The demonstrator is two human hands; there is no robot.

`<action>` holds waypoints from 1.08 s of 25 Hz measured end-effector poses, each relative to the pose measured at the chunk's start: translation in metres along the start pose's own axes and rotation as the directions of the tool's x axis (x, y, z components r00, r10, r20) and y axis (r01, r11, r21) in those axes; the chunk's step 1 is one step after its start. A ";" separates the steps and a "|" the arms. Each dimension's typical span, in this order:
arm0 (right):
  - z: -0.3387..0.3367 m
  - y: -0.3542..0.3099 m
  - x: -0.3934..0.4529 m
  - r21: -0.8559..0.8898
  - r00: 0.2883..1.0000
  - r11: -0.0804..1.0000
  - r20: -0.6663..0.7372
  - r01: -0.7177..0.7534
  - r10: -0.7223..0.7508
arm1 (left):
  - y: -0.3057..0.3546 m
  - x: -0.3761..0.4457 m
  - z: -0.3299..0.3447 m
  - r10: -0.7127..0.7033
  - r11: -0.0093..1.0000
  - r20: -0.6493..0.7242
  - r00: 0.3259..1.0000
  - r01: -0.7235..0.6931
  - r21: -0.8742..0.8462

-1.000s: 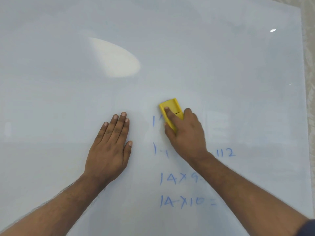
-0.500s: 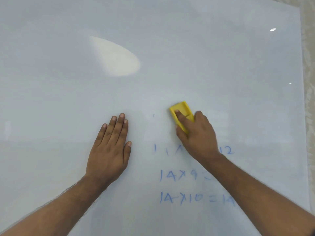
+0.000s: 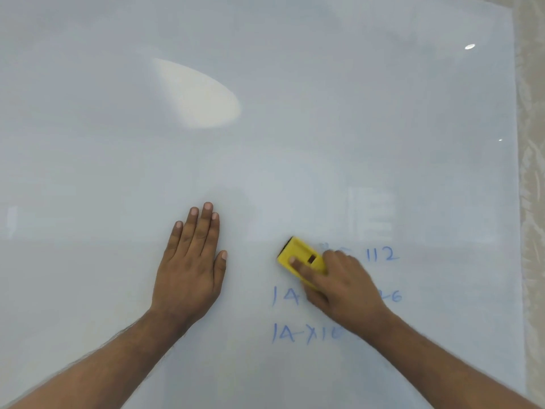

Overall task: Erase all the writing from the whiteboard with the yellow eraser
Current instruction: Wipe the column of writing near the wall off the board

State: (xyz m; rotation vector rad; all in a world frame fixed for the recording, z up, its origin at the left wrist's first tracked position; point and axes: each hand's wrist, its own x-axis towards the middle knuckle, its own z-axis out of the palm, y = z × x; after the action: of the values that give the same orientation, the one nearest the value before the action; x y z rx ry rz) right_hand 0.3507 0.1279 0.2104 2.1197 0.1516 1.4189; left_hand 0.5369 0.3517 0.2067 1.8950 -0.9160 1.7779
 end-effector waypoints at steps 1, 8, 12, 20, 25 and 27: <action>-0.003 0.008 0.007 -0.001 0.995 0.995 -0.030 -0.100 0.100 | 0.004 -0.002 0.001 -0.010 1.000 0.006 1.000 0.010 -0.002; 0.011 -0.031 0.018 0.067 0.994 0.993 -0.041 -0.100 0.103 | 0.012 -0.015 0.010 0.086 0.996 0.020 0.996 -0.086 -0.001; 0.004 -0.004 -0.026 0.014 0.997 0.998 0.043 0.069 -0.069 | 0.007 -0.016 0.009 0.126 0.992 0.032 0.992 -0.126 -0.002; 0.004 -0.002 0.008 0.074 0.967 0.968 -0.060 -0.241 0.246 | 0.017 -0.022 0.010 0.059 0.998 0.016 0.998 -0.059 0.013; 0.004 0.004 -0.048 0.013 0.997 0.999 0.066 0.031 -0.032 | 0.016 -0.024 0.006 0.051 0.999 0.028 0.998 -0.051 0.018; -0.003 0.031 -0.046 -0.032 0.996 0.997 0.047 -0.070 0.071 | 0.019 -0.024 0.005 0.040 0.999 0.041 0.998 -0.041 0.026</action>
State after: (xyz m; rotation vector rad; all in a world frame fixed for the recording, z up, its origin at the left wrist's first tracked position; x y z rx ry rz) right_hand 0.3213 0.0855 0.1895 2.1517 0.0366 1.4001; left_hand 0.5275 0.3397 0.1797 1.9487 -0.9565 1.7894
